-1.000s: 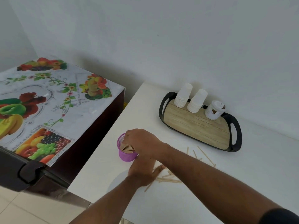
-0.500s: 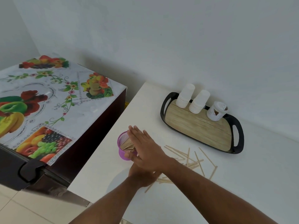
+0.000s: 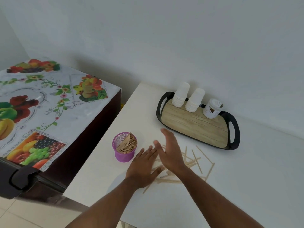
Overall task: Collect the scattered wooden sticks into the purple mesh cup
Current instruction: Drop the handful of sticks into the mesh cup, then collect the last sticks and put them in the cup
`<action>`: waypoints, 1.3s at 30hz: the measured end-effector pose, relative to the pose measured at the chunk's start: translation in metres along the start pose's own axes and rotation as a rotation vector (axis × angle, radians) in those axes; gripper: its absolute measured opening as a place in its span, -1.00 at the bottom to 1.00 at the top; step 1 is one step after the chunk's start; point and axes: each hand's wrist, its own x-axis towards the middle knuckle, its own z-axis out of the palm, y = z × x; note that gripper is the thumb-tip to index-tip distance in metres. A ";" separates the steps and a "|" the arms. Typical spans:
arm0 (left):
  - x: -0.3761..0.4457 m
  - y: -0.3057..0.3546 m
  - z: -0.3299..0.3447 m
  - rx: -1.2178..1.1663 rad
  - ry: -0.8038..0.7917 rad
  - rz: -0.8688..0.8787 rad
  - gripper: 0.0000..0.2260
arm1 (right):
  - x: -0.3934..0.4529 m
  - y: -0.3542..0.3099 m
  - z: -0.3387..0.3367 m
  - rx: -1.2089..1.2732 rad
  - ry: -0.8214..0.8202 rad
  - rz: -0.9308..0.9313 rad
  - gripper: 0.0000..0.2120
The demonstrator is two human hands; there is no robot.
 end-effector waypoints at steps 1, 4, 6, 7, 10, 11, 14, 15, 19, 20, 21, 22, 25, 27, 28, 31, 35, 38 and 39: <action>0.000 -0.002 0.001 0.014 -0.011 0.000 -0.30 | -0.006 0.018 -0.006 -0.038 0.026 0.044 -0.44; -0.001 -0.004 0.006 0.008 -0.019 -0.003 -0.29 | -0.025 0.072 -0.027 -0.241 0.078 0.180 -0.45; -0.001 -0.004 0.006 0.003 -0.035 0.000 -0.29 | -0.034 0.101 -0.043 -0.359 0.103 0.288 -0.41; 0.000 -0.004 0.006 0.006 -0.039 0.002 -0.28 | -0.039 0.114 -0.051 -0.393 0.114 0.343 -0.38; 0.000 -0.004 0.005 0.013 -0.051 0.006 -0.25 | -0.048 0.139 -0.064 -0.416 0.051 0.467 -0.30; 0.000 -0.004 0.006 0.016 -0.057 0.010 -0.24 | -0.051 0.143 -0.064 -0.421 0.003 0.478 -0.29; 0.001 -0.005 0.007 0.030 -0.071 0.022 -0.22 | -0.061 0.142 -0.055 -0.439 -0.081 0.417 -0.31; 0.001 -0.006 0.007 0.031 -0.072 0.023 -0.21 | -0.064 0.138 -0.050 -0.435 -0.082 0.384 -0.32; 0.000 -0.006 0.003 0.049 -0.101 0.048 -0.19 | -0.079 0.125 -0.034 -0.412 -0.125 0.228 -0.36; 0.000 -0.005 0.002 0.041 -0.109 0.052 -0.17 | -0.082 0.123 -0.032 -0.366 -0.132 0.185 -0.37; -0.001 -0.005 0.001 0.013 -0.114 0.049 -0.16 | -0.084 0.121 -0.033 -0.302 -0.119 0.152 -0.39; -0.002 -0.006 0.000 -0.030 -0.114 0.042 -0.13 | -0.083 0.120 -0.036 -0.239 -0.083 0.136 -0.42; -0.011 -0.014 -0.004 -0.131 -0.138 0.043 -0.03 | -0.074 0.123 -0.048 -0.187 0.040 0.178 -0.44; -0.020 -0.021 -0.006 -0.103 -0.178 0.074 0.08 | -0.063 0.125 -0.055 -0.221 -0.006 0.219 -0.38; -0.022 -0.024 -0.007 -0.083 -0.203 0.084 0.13 | -0.057 0.125 -0.055 -0.240 -0.063 0.229 -0.35; -0.025 -0.030 -0.011 -0.042 -0.271 0.081 0.20 | -0.045 0.120 -0.046 -0.332 -0.218 0.213 -0.30; -0.025 -0.023 -0.008 0.026 -0.298 0.073 0.22 | -0.048 0.102 -0.020 -0.399 -0.259 0.129 -0.31; -0.021 -0.014 -0.007 0.039 -0.295 0.049 0.20 | -0.059 0.090 -0.006 -0.403 -0.290 -0.010 -0.36; -0.020 -0.012 -0.007 0.034 -0.296 0.041 0.20 | -0.064 0.089 -0.006 -0.387 -0.303 -0.047 -0.39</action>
